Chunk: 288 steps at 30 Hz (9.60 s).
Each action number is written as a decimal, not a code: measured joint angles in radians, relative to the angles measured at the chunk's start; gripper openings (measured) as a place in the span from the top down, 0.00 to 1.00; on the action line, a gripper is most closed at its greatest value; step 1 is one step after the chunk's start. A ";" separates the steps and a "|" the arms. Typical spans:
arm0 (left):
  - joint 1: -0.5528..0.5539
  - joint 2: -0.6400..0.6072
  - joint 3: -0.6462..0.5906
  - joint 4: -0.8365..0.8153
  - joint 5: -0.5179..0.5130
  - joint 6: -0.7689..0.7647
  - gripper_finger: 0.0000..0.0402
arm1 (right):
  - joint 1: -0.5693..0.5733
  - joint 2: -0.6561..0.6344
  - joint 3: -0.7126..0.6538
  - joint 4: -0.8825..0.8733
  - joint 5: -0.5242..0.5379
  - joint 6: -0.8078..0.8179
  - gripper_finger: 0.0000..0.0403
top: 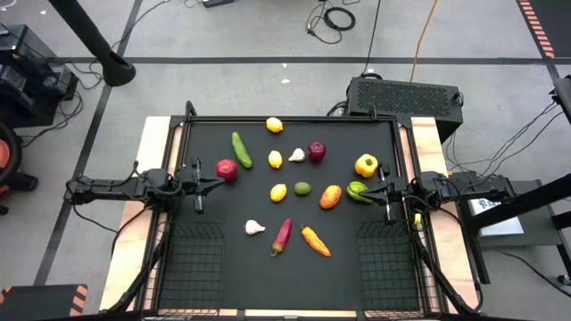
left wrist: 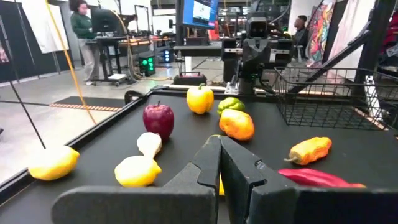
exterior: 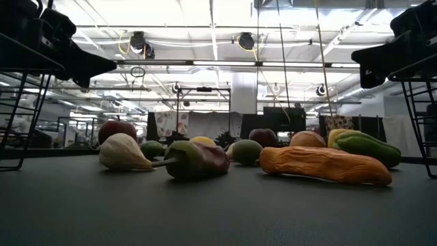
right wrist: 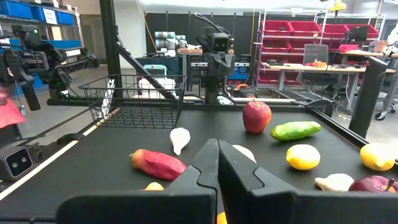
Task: Sort produce into baskets
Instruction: Put the bottom garlic into the bottom left basket, then put the right apple into the bottom right basket
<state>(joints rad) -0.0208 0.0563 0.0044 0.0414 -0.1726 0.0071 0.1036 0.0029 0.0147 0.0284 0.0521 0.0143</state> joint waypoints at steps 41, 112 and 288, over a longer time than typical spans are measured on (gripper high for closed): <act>0.000 0.000 0.000 0.007 0.018 -0.036 0.97 | 0.000 0.000 0.000 -0.002 0.000 0.000 1.00; -0.057 1.094 0.927 -0.587 0.173 -0.241 0.97 | 0.013 0.871 0.678 -0.397 0.308 0.257 1.00; -0.742 1.645 1.347 -1.590 -0.841 -1.135 0.22 | -0.050 1.192 0.676 -0.056 0.311 0.298 1.00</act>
<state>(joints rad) -0.7625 1.7008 1.3510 -1.5488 -1.0136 -1.1275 0.0535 1.1954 0.6907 -0.0279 0.3630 0.3126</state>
